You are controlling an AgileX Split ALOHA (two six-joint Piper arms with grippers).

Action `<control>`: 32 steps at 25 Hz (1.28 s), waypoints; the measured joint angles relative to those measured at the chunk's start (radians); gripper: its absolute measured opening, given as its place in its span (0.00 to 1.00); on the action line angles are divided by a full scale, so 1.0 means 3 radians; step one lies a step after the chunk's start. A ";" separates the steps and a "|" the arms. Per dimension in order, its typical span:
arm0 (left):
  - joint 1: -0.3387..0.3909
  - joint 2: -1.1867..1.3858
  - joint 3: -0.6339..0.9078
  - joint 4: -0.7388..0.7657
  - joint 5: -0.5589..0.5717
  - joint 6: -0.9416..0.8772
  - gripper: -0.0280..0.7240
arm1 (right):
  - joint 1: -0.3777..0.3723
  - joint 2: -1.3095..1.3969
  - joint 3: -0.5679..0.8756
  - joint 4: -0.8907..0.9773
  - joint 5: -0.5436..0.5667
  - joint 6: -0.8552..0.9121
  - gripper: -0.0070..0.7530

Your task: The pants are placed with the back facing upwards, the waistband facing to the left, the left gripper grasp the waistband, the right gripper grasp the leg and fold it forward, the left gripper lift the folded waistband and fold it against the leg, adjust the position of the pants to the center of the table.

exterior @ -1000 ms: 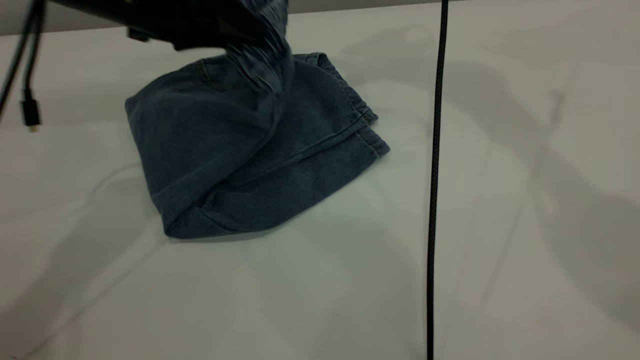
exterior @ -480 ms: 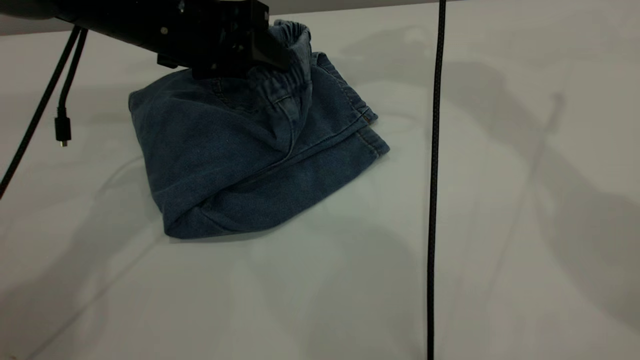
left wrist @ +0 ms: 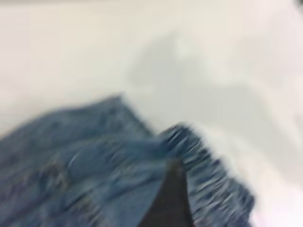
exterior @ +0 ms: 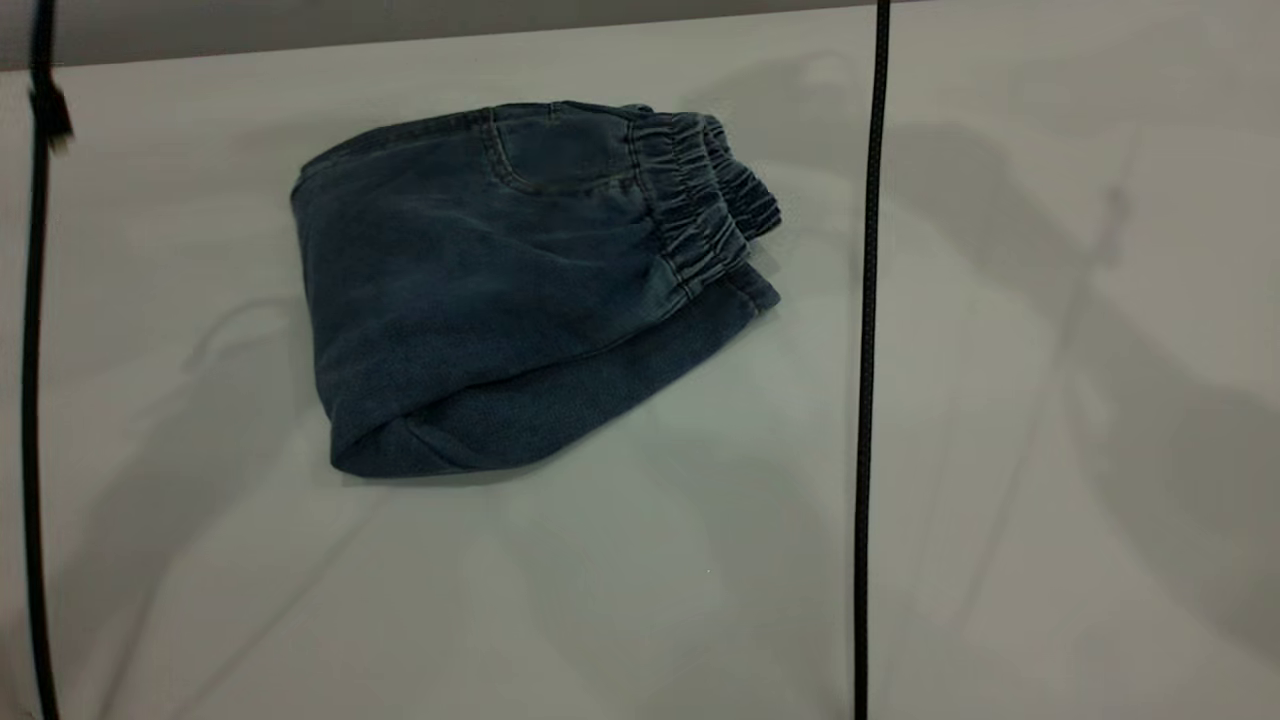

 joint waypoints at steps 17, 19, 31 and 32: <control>0.0000 -0.1797 0.0258 0.0863 -0.0692 -0.0338 0.82 | 0.0228 0.0166 0.0445 -0.0050 -0.0012 0.0004 0.51; 0.0000 -0.1972 0.0258 0.0863 -0.0811 -0.0301 0.82 | 0.0332 0.0166 0.0639 0.0044 -0.0015 -0.0079 0.51; 0.0000 -0.2102 0.0258 0.0860 -0.0819 -0.0265 0.81 | 0.1146 0.0280 0.1176 -0.0991 -0.0093 0.0106 0.51; 0.0000 -0.2102 0.0258 0.0860 -0.0777 -0.0265 0.81 | 0.1169 0.0308 0.1176 -0.1087 -0.0136 0.0106 0.51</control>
